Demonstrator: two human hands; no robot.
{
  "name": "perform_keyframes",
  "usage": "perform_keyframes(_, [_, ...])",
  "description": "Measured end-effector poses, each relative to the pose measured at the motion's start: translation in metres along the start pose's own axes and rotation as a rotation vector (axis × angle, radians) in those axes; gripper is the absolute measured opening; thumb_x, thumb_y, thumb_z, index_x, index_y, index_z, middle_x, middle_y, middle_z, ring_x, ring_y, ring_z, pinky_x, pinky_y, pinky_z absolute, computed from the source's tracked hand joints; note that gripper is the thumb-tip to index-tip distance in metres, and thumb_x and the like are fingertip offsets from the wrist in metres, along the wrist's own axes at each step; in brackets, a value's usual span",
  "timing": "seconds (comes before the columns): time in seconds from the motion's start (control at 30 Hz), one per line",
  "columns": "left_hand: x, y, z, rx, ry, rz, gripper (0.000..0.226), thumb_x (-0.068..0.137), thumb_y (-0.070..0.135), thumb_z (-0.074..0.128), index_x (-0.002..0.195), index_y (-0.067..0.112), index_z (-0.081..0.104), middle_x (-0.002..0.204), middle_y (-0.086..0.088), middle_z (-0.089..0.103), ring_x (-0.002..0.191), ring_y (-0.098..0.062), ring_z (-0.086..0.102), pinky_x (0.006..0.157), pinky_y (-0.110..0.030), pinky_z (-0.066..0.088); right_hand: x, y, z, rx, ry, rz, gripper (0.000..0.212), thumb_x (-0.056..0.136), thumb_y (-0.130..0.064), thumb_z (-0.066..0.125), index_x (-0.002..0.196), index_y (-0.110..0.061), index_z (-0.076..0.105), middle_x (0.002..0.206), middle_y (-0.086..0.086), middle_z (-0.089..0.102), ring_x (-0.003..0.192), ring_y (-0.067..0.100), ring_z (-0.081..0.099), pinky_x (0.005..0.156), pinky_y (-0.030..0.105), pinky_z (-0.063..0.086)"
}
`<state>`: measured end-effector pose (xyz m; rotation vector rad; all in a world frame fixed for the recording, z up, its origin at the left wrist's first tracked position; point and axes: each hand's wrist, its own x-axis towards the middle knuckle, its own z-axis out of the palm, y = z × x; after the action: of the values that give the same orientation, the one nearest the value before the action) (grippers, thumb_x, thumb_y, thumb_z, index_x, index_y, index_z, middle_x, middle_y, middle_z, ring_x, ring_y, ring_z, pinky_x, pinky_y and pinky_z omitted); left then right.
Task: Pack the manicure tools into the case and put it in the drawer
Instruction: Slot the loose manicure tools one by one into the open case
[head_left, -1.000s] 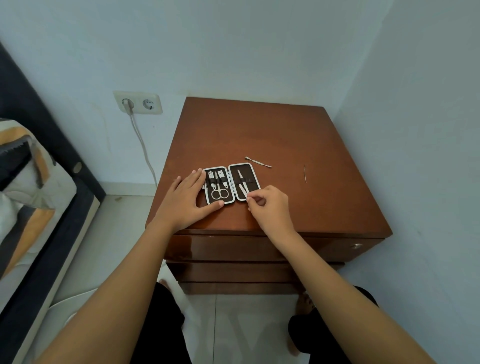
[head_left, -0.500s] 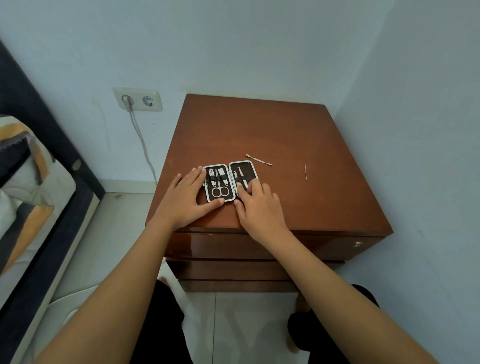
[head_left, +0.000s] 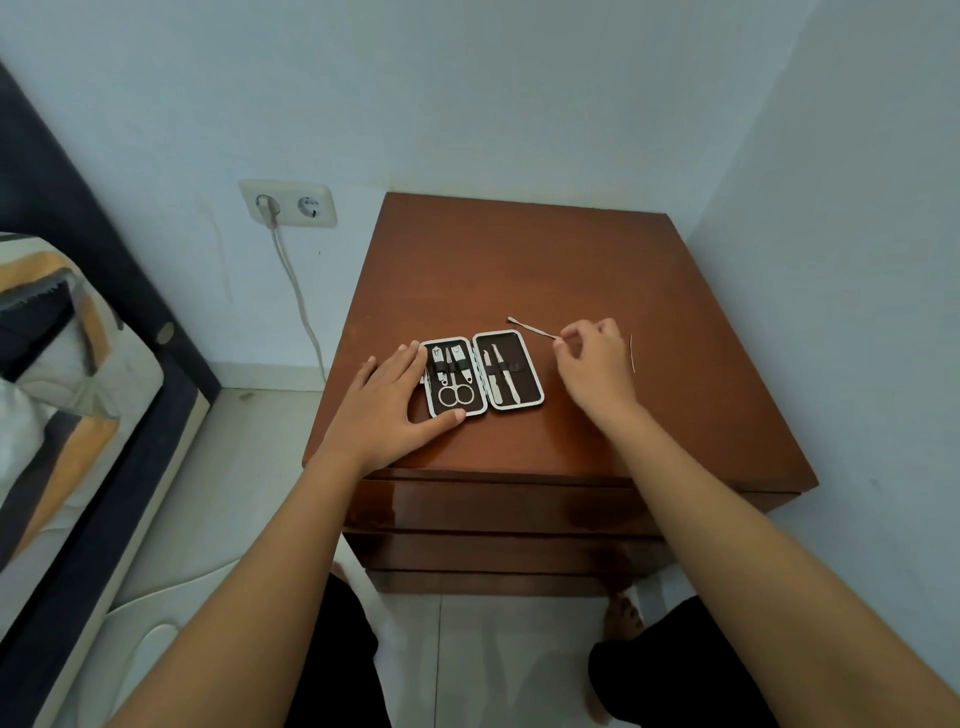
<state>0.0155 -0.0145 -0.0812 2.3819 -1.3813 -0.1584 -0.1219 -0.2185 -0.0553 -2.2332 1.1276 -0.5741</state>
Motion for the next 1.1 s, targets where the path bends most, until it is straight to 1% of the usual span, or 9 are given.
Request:
perform_keyframes(0.2, [0.0, 0.0, 0.0, -0.004, 0.005, 0.002, 0.104, 0.067, 0.082, 0.025, 0.15, 0.022, 0.01, 0.159, 0.006, 0.01, 0.145, -0.005, 0.004, 0.118, -0.032, -0.003, 0.029, 0.002, 0.001, -0.155, -0.073, 0.051, 0.018, 0.085, -0.036, 0.06, 0.092, -0.02, 0.061, 0.111, 0.007, 0.056, 0.109, 0.028, 0.051, 0.092, 0.04, 0.042])
perform_keyframes(0.37, [0.0, -0.001, 0.0, -0.003, 0.011, 0.004, 0.103, 0.067, 0.082, 0.026, 0.15, 0.022, 0.011, 0.159, 0.006, 0.011, 0.145, -0.005, 0.005, 0.118, -0.032, -0.002, 0.032, -0.002, 0.008, -0.206, -0.094, 0.098, 0.019, 0.09, -0.036, 0.053, 0.089, -0.019, 0.062, 0.116, 0.01, 0.056, 0.115, 0.031, 0.046, 0.095, 0.043, 0.036])
perform_keyframes(0.47, [0.0, -0.001, 0.001, -0.001, 0.006, -0.001, 0.104, 0.067, 0.082, 0.026, 0.15, 0.021, 0.012, 0.159, 0.006, 0.012, 0.145, -0.005, 0.005, 0.118, -0.032, -0.002, 0.024, -0.005, 0.009, -0.198, -0.096, 0.082, 0.016, 0.093, -0.03, 0.049, 0.088, -0.018, 0.058, 0.115, 0.011, 0.056, 0.114, 0.031, 0.046, 0.094, 0.042, 0.035])
perform_keyframes(0.57, [0.0, -0.001, 0.0, -0.004, 0.004, -0.005, 0.103, 0.067, 0.082, 0.026, 0.15, 0.022, 0.012, 0.159, 0.006, 0.012, 0.145, -0.005, 0.006, 0.118, -0.032, -0.002, 0.003, -0.004, 0.009, -0.041, -0.064, 0.078, 0.011, 0.092, -0.023, 0.05, 0.081, -0.021, 0.052, 0.096, 0.004, 0.061, 0.102, 0.028, 0.053, 0.092, 0.041, 0.037])
perform_keyframes(0.67, [0.0, 0.0, 0.0, -0.008, 0.001, -0.005, 0.103, 0.068, 0.082, 0.027, 0.15, 0.021, 0.013, 0.158, 0.005, 0.013, 0.145, -0.005, 0.006, 0.118, -0.033, -0.001, -0.025, 0.0, 0.009, 0.155, -0.028, 0.056, 0.009, 0.088, -0.018, 0.054, 0.08, -0.021, 0.055, 0.072, -0.01, 0.053, 0.077, 0.018, 0.051, 0.087, 0.044, 0.043])
perform_keyframes(0.73, [-0.001, 0.0, -0.001, -0.006, 0.0, -0.006, 0.104, 0.068, 0.082, 0.027, 0.15, 0.021, 0.012, 0.159, 0.005, 0.012, 0.145, -0.006, 0.006, 0.118, -0.032, -0.001, -0.042, 0.001, 0.008, 0.223, -0.017, 0.01, 0.006, 0.088, -0.016, 0.056, 0.087, -0.018, 0.061, 0.069, -0.01, 0.053, 0.066, 0.013, 0.047, 0.075, 0.037, 0.044])
perform_keyframes(0.83, [-0.001, 0.001, -0.001, -0.002, -0.002, -0.009, 0.104, 0.068, 0.082, 0.027, 0.15, 0.02, 0.012, 0.159, 0.004, 0.013, 0.145, -0.007, 0.007, 0.117, -0.032, -0.002, -0.061, 0.0, 0.003, 0.27, -0.02, -0.052, 0.01, 0.088, -0.013, 0.057, 0.094, -0.014, 0.066, 0.067, -0.005, 0.054, 0.057, 0.005, 0.043, 0.059, 0.021, 0.037])
perform_keyframes(1.0, [-0.003, 0.003, -0.003, -0.006, -0.002, -0.018, 0.098, 0.074, 0.077, 0.034, 0.15, 0.019, 0.013, 0.158, 0.002, 0.013, 0.145, -0.008, 0.008, 0.118, -0.033, -0.001, -0.077, 0.001, 0.002, 0.268, -0.001, -0.045, 0.01, 0.085, -0.011, 0.059, 0.089, -0.012, 0.068, 0.064, -0.002, 0.054, 0.056, 0.005, 0.045, 0.053, 0.009, 0.035])
perform_keyframes(1.1, [-0.003, 0.004, -0.003, 0.001, -0.003, -0.019, 0.097, 0.075, 0.075, 0.035, 0.15, 0.019, 0.013, 0.158, 0.002, 0.013, 0.145, -0.009, 0.008, 0.117, -0.033, -0.001, -0.078, -0.001, 0.001, 0.267, 0.009, -0.042, 0.01, 0.084, -0.01, 0.059, 0.087, -0.011, 0.069, 0.063, -0.001, 0.054, 0.054, 0.005, 0.044, 0.052, 0.006, 0.037])
